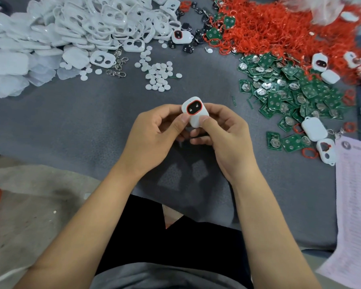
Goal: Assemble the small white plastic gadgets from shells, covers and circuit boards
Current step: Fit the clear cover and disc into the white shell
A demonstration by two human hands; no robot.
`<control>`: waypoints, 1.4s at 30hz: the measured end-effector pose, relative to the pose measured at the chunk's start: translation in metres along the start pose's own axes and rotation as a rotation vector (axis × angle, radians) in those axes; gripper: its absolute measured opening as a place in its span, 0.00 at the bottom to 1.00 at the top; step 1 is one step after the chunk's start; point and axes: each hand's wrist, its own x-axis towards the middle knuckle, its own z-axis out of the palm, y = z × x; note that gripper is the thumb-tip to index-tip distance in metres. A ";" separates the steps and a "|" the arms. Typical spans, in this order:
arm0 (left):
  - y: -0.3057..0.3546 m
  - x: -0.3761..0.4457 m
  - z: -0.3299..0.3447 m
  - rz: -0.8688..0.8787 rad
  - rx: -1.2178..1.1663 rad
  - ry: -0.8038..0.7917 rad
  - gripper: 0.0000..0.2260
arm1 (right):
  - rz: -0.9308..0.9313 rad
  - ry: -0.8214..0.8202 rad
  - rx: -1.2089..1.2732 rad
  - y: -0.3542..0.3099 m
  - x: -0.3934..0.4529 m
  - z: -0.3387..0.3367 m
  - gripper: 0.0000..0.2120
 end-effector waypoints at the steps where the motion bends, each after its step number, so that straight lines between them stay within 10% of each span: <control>1: 0.000 0.000 0.000 0.008 0.014 -0.001 0.09 | 0.000 0.005 -0.008 0.000 -0.001 0.001 0.09; 42: 0.016 -0.003 0.011 -0.107 0.159 0.125 0.07 | 0.052 -0.051 -0.253 -0.006 0.005 0.011 0.06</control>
